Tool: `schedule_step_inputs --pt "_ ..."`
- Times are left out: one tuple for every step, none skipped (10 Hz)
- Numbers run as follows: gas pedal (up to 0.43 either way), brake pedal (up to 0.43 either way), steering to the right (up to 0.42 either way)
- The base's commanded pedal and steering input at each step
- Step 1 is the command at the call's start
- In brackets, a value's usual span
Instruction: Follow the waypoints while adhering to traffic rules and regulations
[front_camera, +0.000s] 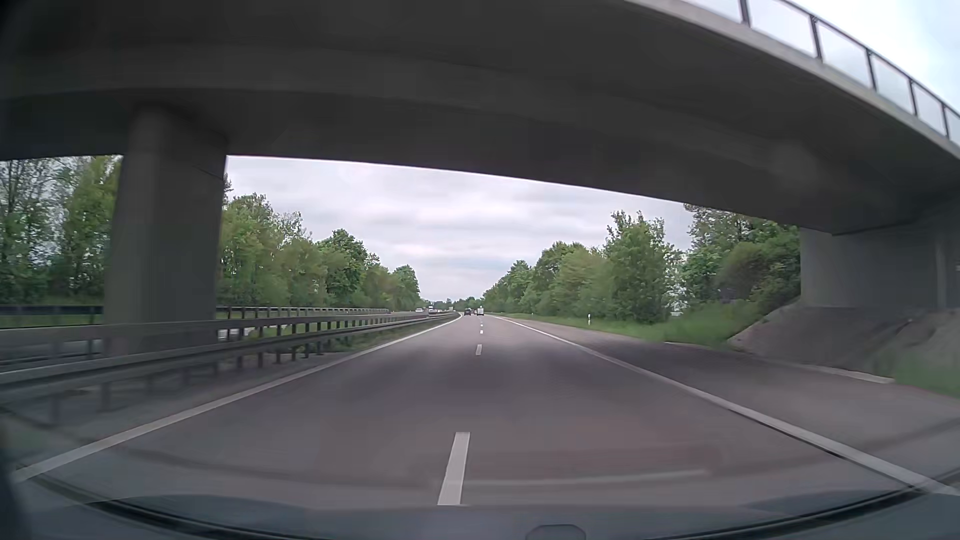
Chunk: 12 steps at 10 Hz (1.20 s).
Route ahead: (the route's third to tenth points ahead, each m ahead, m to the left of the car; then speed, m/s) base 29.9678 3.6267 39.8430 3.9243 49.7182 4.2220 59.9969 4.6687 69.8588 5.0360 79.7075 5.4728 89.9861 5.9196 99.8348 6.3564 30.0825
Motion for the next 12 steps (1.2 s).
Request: schedule_step_inputs --pt "0.138 0.000 -0.003" --pt "0.138 0.000 -0.004" --pt "0.138 0.000 -0.004" --pt "0.138 0.000 -0.004" --pt "0.138 0.000 -0.004" --pt "0.138 0.000 -0.004" --pt "0.138 0.000 -0.004" --pt "0.138 0.000 -0.004" --pt "0.138 0.000 -0.004" --pt "0.138 0.000 -0.004" --pt "0.138 0.000 -0.004" --pt "0.138 0.000 -0.004"
